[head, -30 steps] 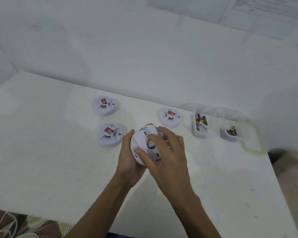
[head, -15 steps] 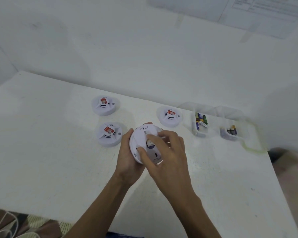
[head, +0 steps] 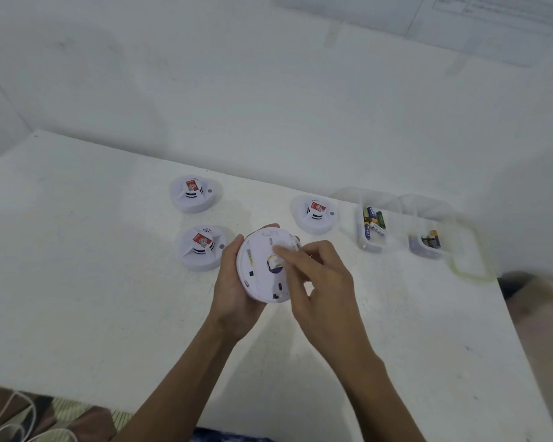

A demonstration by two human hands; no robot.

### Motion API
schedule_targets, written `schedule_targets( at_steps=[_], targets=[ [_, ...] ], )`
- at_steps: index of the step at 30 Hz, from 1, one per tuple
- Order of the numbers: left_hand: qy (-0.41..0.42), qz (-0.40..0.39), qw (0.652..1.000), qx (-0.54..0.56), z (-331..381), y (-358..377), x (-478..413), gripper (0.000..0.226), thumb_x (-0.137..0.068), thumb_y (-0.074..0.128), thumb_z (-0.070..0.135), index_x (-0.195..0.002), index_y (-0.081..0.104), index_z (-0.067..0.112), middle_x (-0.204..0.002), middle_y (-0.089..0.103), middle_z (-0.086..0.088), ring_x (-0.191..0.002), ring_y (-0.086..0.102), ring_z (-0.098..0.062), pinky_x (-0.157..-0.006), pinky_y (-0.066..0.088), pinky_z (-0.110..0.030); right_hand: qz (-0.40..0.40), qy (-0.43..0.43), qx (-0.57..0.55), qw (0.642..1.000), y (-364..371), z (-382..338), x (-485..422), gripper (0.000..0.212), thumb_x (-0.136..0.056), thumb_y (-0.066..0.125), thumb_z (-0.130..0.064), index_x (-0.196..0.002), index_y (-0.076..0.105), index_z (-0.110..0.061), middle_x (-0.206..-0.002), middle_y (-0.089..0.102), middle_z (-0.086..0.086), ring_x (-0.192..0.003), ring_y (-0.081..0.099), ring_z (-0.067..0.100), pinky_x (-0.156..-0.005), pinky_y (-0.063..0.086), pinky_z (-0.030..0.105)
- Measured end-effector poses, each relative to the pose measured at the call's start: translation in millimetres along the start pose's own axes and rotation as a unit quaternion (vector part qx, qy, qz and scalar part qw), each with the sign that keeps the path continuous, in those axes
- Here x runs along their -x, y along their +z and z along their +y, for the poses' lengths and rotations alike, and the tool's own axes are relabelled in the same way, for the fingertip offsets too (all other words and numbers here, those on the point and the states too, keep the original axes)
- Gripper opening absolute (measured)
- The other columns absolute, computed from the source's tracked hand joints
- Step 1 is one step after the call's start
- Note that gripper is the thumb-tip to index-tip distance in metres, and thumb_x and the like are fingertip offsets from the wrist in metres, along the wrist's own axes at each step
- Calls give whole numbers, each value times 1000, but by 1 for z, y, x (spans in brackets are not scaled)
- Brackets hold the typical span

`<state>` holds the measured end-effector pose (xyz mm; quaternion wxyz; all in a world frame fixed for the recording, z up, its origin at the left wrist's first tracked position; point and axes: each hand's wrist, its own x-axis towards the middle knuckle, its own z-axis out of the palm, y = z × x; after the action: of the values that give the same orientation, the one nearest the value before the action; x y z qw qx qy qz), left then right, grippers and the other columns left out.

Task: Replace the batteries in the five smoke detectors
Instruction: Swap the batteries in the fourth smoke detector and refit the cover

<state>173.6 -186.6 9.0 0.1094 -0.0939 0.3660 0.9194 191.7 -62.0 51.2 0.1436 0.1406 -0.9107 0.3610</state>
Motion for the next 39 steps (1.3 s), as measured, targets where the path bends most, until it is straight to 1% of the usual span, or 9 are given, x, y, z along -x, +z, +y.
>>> schedule_targets(
  at_steps=[4, 7, 11, 15, 18, 21, 25, 32, 39],
  targets=[
    [9, -17, 1000, -21, -3, -1, -2, 53, -83, 30, 48, -102, 74, 27, -105, 73, -4, -95, 70, -21, -75, 58, -31, -41, -11, -24, 999, -6, 9, -3, 37, -86, 48, -15, -116, 69, -14, -99, 57, 6, -88, 55, 10, -79, 42, 0],
    [-8, -14, 999, -28, 2, -1, 0, 51, -84, 34, 48, -116, 62, 20, -110, 71, -9, -98, 68, -25, -75, 58, -33, -77, 29, -42, 996, -7, 8, 2, 43, -87, 49, -40, -124, 63, -22, -113, 52, -1, -100, 57, 12, -85, 48, 11],
    [30, -33, 986, -159, 6, 0, 3, 38, -97, 43, 37, -127, 54, 18, -123, 64, -7, -106, 65, -23, -83, 56, -35, -127, 108, -19, 986, -2, 7, 9, 75, -70, 50, -74, -135, 45, -35, -129, 44, -14, -113, 50, 6, -94, 48, 22],
    [3, -19, 976, -217, 15, 6, 3, 45, -85, 45, 47, -125, 54, 28, -126, 61, -3, -106, 65, -22, -81, 58, -41, -82, 155, -131, 976, -2, 11, 14, 64, -75, 59, -59, -130, 51, -27, -120, 58, -14, -101, 58, -2, -77, 51, 10],
    [28, -5, 965, -262, 23, 5, 6, 40, -81, 49, 50, -117, 56, 33, -130, 58, -6, -113, 61, -25, -85, 56, -45, -65, 186, -266, 944, -8, 15, 14, 51, -86, 56, -48, -130, 53, -22, -119, 64, -6, -104, 62, 4, -80, 56, 21],
    [59, -20, 951, -304, 33, -1, 11, 27, -86, 57, 44, -112, 59, 37, -115, 67, 11, -106, 66, -16, -75, 59, -34, -31, 248, -399, 882, -14, 20, 13, 33, -94, 53, -27, -126, 55, -20, -116, 67, -3, -105, 65, 13, -79, 59, 32],
    [76, -22, 931, -357, 41, 1, 13, 26, -94, 52, 21, -116, 61, 31, -100, 71, 15, -98, 67, -9, -70, 59, -29, -24, 319, -476, 819, -11, 30, 12, 27, -87, 54, -27, -114, 59, -27, -106, 71, -9, -99, 69, 18, -69, 58, 31],
    [91, -21, 916, -390, 41, 3, 14, 26, -94, 54, 19, -114, 63, 33, -98, 71, 16, -94, 67, -8, -68, 59, -27, -16, 312, -448, 838, -11, 33, 14, 37, -83, 56, -35, -117, 61, -23, -108, 71, -3, -97, 70, 21, -74, 59, 39],
    [81, -20, 916, -392, 40, 1, 15, 29, -93, 54, 21, -120, 63, 29, -105, 70, 14, -98, 66, -8, -73, 59, -32, -10, 295, -423, 857, -10, 31, 17, 24, -95, 51, -20, -119, 59, -21, -109, 70, -3, -97, 70, 20, -73, 60, 40]
  ],
)
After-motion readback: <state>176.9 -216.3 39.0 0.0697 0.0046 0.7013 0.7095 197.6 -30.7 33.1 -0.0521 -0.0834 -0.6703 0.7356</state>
